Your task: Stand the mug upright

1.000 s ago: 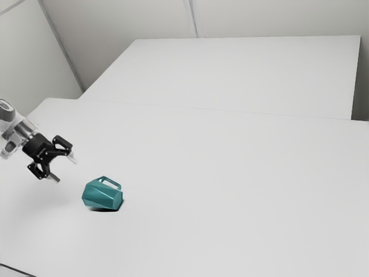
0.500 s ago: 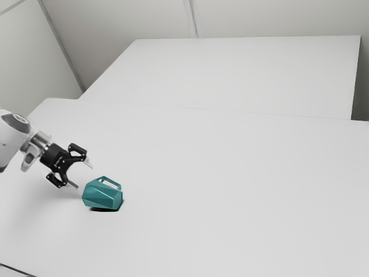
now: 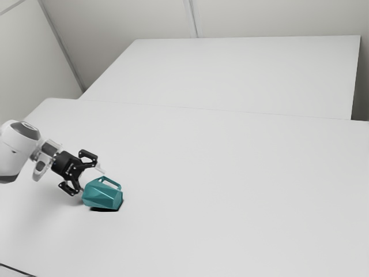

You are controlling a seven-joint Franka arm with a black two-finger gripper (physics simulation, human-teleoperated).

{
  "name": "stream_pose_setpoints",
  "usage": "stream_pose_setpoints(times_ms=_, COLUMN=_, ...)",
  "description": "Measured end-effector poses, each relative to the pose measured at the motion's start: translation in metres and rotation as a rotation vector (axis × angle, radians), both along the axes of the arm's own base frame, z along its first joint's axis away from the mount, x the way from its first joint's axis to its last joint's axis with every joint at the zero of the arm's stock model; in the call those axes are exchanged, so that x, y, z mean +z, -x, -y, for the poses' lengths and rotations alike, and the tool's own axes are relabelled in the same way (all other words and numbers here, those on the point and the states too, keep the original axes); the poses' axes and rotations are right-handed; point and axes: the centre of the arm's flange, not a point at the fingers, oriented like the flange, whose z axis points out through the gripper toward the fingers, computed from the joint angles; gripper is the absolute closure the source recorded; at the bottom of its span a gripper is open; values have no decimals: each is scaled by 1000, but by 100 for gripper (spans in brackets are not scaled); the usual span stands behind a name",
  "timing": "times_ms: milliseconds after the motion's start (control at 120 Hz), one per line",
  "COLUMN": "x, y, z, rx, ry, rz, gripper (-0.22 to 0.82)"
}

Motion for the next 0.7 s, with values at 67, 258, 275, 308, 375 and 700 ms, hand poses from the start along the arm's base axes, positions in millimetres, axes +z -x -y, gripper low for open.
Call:
stream_pose_setpoints(times_ms=67, x=0, y=-1, z=2, rx=-3, ry=2, rz=1, gripper=2)
stream_pose_setpoints(times_ms=258, x=2, y=-4, z=4, rx=-18, ry=-11, rz=3, gripper=37)
stream_pose_setpoints(times_ms=275, x=2, y=-4, z=4, rx=-19, ry=-13, rz=3, gripper=41)
stream_pose_setpoints(times_ms=308, x=3, y=-4, z=4, rx=-22, ry=-16, rz=4, gripper=47)
stream_pose_setpoints(times_ms=375, x=7, y=-6, z=7, rx=-31, ry=-22, rz=11, gripper=57)
stream_pose_setpoints(times_ms=700, x=39, y=-24, z=34, rx=-96, ry=-49, rz=76, gripper=75)
